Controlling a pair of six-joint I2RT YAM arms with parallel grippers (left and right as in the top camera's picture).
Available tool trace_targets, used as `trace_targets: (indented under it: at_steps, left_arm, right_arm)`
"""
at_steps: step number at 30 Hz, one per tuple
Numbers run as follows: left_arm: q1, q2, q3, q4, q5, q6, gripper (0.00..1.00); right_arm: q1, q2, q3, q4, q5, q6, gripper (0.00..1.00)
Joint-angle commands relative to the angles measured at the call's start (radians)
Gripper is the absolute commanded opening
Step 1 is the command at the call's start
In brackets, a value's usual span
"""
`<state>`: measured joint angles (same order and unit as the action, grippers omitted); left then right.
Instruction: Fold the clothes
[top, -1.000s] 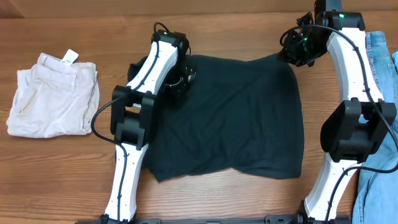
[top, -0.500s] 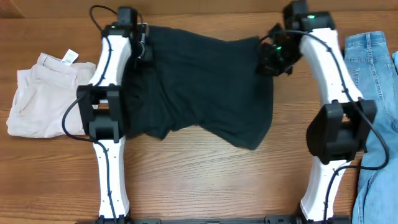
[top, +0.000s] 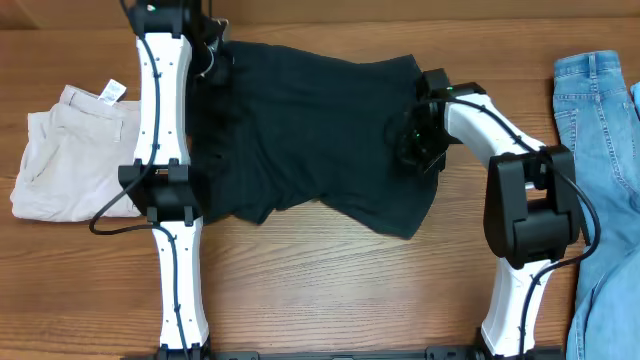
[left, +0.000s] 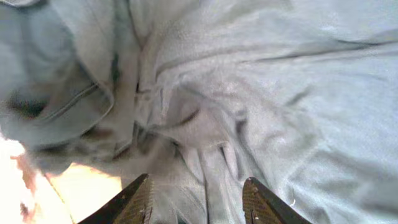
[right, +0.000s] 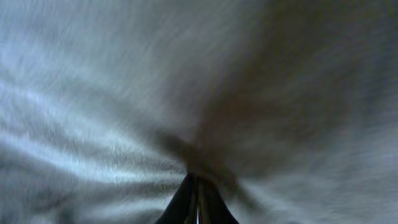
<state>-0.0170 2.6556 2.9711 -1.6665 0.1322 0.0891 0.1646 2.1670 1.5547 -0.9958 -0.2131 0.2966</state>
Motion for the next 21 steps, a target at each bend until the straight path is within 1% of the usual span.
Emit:
trace_targets:
  at_steps: [1, 2, 4, 6, 7, 8, 9, 10, 11, 14, 15, 17, 18, 21]
  left_arm:
    - [0.003, -0.036, 0.077, -0.023, 0.069, 0.002, 0.50]
    - [-0.003, -0.053, 0.076, -0.023, 0.068, 0.005, 0.51]
    - [-0.012, -0.093, 0.068, -0.023, 0.067, 0.006, 0.50]
    - [-0.018, -0.138, 0.047, -0.023, 0.067, 0.006, 0.50]
    - [-0.022, -0.163, 0.032, -0.023, 0.064, 0.009, 0.50]
    - [-0.028, -0.198, 0.011, -0.023, 0.047, 0.008, 0.49]
    - [-0.036, -0.241, -0.018, -0.023, 0.028, 0.008, 0.50]
    - [-0.052, -0.312, -0.071, -0.023, -0.004, 0.008, 0.50]
    - [-0.062, -0.356, -0.107, -0.023, -0.022, 0.008, 0.51]
    - [-0.100, -0.522, -0.273, -0.023, -0.098, 0.007, 0.57]
    - [-0.111, -0.578, -0.339, -0.023, -0.137, 0.000, 0.59]
    - [-0.127, -0.689, -0.478, -0.023, -0.182, -0.019, 0.64]
    - [-0.130, -0.775, -0.594, -0.023, -0.184, -0.037, 0.66]
    - [-0.125, -0.946, -0.866, -0.023, -0.161, -0.111, 0.65]
  right_arm:
    - [-0.060, 0.008, -0.019, 0.056, 0.441, 0.079, 0.04]
    - [-0.083, 0.008, 0.003, 0.051, 0.481, 0.079, 0.04]
    - [-0.137, 0.008, 0.074, 0.011, 0.460, 0.078, 0.04]
    - [-0.175, 0.008, 0.145, -0.043, 0.366, 0.062, 0.04]
    - [-0.187, 0.008, 0.179, -0.071, 0.300, 0.027, 0.04]
    - [-0.198, 0.008, 0.215, -0.099, 0.222, -0.020, 0.09]
    - [-0.206, 0.008, 0.257, -0.133, 0.153, -0.060, 0.18]
    - [-0.210, 0.008, 0.310, -0.183, 0.108, -0.066, 0.22]
    - [-0.210, 0.008, 0.332, -0.206, 0.090, -0.066, 0.24]
    - [-0.208, -0.002, 0.405, -0.306, -0.002, -0.118, 0.35]
    - [-0.205, -0.008, 0.415, -0.328, -0.018, -0.119, 0.36]
    - [-0.203, -0.024, 0.419, -0.358, -0.043, -0.119, 0.38]
    - [-0.203, -0.036, 0.419, -0.392, -0.056, -0.120, 0.39]
    - [-0.203, -0.062, 0.418, -0.466, -0.059, -0.137, 0.40]
